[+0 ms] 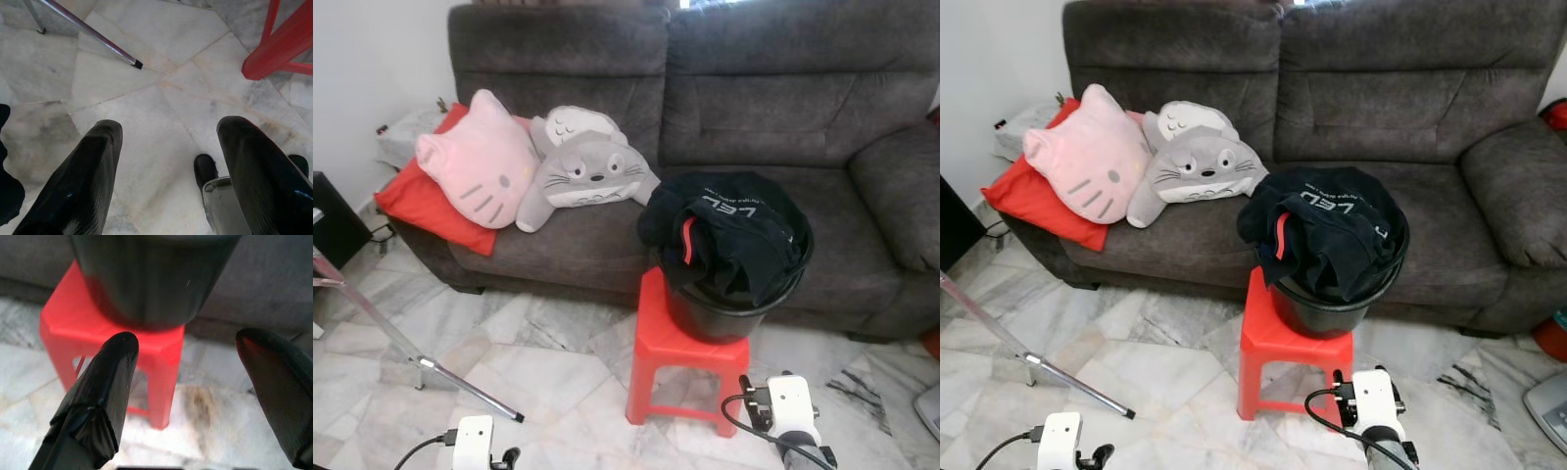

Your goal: Hang hanger

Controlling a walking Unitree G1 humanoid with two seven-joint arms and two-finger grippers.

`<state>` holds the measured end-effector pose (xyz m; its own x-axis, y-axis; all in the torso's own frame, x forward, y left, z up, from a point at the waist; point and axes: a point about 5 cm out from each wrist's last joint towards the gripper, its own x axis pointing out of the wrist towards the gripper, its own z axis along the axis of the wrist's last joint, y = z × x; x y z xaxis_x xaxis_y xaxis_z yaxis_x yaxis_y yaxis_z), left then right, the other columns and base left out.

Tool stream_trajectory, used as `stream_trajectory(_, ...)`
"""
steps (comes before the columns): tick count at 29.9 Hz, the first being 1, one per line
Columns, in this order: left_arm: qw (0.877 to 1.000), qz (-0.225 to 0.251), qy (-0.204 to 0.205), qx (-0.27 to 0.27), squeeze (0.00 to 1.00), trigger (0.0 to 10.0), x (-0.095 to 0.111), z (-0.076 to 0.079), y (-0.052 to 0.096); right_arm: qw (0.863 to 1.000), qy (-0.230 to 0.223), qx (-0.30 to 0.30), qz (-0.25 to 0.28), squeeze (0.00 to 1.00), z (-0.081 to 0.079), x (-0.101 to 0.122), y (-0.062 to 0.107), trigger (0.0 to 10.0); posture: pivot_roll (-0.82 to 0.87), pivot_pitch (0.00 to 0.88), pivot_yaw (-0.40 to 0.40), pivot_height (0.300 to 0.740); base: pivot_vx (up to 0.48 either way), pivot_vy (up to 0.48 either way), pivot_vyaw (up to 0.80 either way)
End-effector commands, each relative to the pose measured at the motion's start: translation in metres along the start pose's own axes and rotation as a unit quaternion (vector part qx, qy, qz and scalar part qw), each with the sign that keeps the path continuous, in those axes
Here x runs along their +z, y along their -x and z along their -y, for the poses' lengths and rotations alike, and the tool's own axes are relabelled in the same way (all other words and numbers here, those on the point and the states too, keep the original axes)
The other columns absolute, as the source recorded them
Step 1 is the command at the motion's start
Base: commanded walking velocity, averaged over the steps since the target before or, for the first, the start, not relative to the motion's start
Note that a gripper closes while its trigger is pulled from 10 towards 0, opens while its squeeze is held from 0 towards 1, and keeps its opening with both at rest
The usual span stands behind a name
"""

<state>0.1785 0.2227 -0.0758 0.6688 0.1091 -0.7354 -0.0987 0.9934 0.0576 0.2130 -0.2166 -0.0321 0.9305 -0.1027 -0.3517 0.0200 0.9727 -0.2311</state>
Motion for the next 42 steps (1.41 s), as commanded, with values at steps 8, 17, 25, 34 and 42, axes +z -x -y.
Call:
stream_trajectory(8, 1.000, -0.013, -0.014, 0.006, 0.00, 10.0, -0.007, -0.002, 0.002, 0.986, -0.017, 0.043, 0.160, 1.00, -0.019, 0.061, 0.003, 10.0, -0.21, 0.000, 0.084, 0.740, 0.000, 0.000, 0.00)
stream_trajectory(17, 1.000, -0.009, -0.014, 0.003, 0.00, 10.0, -0.007, 0.002, 0.002, 0.991, 0.007, 0.014, 0.135, 0.00, -0.013, 0.063, 0.005, 10.0, -0.22, 0.000, 0.080, 0.740, 0.000, 0.000, 0.00)
stream_trajectory(25, 1.000, -0.008, -0.015, 0.005, 0.00, 10.0, -0.006, 0.001, 0.002, 0.990, -0.005, -0.020, 0.138, 0.00, -0.001, 0.080, -0.012, 10.0, -0.21, 0.000, 0.082, 0.740, 0.000, 0.000, 0.00)
stream_trajectory(34, 1.000, -0.008, -0.015, 0.006, 0.00, 10.0, -0.005, 0.001, 0.001, 0.991, -0.007, 0.002, 0.132, 0.00, -0.010, 0.089, -0.026, 10.0, -0.21, 0.000, 0.082, 0.740, 0.000, 0.000, 0.00)
stream_trajectory(42, 1.000, -0.007, -0.018, 0.006, 0.00, 10.0, -0.005, 0.001, 0.001, 0.990, -0.004, -0.032, 0.141, 0.00, -0.001, 0.094, -0.031, 10.0, -0.21, 0.000, 0.083, 0.740, 0.000, 0.000, 0.00)
